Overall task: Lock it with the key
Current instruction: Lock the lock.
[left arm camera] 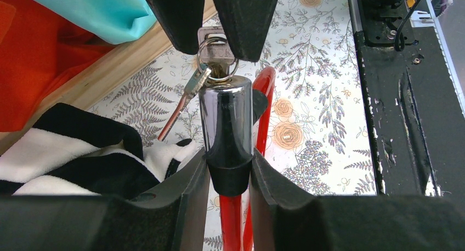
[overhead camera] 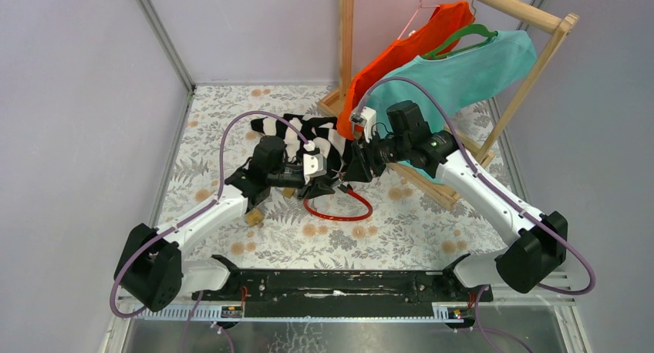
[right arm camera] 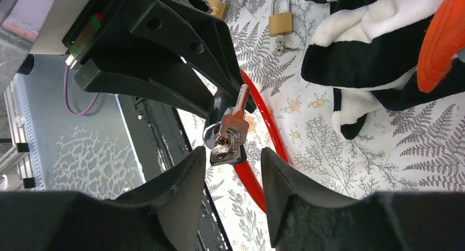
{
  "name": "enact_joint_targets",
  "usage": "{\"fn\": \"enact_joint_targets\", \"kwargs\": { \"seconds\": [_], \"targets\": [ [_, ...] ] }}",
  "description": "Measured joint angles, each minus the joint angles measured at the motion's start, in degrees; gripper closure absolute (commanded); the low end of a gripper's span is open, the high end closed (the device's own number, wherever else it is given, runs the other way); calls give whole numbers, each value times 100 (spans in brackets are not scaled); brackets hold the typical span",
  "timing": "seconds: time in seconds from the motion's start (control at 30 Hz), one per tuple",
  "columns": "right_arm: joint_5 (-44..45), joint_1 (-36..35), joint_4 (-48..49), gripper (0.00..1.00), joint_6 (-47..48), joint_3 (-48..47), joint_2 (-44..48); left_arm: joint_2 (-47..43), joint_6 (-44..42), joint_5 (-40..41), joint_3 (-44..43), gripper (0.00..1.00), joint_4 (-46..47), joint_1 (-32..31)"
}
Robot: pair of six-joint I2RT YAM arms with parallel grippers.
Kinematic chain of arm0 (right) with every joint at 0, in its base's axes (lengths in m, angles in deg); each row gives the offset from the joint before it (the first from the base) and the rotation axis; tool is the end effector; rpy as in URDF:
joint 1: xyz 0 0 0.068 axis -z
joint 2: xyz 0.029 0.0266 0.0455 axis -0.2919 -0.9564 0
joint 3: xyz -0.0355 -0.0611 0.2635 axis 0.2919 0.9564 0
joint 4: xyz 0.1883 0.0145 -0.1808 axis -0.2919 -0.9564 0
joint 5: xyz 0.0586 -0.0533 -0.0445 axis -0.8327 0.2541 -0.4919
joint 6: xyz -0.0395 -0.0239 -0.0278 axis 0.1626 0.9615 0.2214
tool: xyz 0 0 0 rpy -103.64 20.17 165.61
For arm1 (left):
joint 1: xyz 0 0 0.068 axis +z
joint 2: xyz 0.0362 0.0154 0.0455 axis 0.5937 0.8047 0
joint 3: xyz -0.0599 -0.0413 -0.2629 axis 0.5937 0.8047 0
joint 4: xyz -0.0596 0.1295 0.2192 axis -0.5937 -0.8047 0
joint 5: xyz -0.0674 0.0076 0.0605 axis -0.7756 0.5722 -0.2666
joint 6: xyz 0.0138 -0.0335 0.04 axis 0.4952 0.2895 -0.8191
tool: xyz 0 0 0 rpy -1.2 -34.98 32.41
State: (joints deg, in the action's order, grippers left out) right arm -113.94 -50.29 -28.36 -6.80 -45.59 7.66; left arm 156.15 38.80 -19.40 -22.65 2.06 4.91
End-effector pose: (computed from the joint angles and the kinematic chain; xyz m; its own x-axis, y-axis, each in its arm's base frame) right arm 0.2398 0.1843 0.3459 -0.4449 -0.3380 -0.8294 -0.8758 0.3575 0.3241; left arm 0.2130 -0.1631 0.2610 0.0562 0.2788 -0.9587 0.9958 0.0544 0.0742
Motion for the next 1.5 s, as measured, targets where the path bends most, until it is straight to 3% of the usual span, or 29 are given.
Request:
{"fn": "enact_joint_targets", "kwargs": {
  "seconds": [0.27,0.4,0.63,1.17,1.5],
  "targets": [
    [-136,0,2,71,-103,-61,-103,0,0,9,0,100,-2,0],
    [-188,0,-44,86,-66,-129,-162,2,0,20,0,100,-9,0],
    [-317,2,-186,99,553,-232,-275,17,4,22,0,100,-52,4],
    [-699,-33,-713,100,4166,-297,-234,17,42,-76,-68,100,-223,4],
    [-632,-76,-1067,95,5318,-503,-334,50,42,-81,-111,100,-256,7]
  ]
}}
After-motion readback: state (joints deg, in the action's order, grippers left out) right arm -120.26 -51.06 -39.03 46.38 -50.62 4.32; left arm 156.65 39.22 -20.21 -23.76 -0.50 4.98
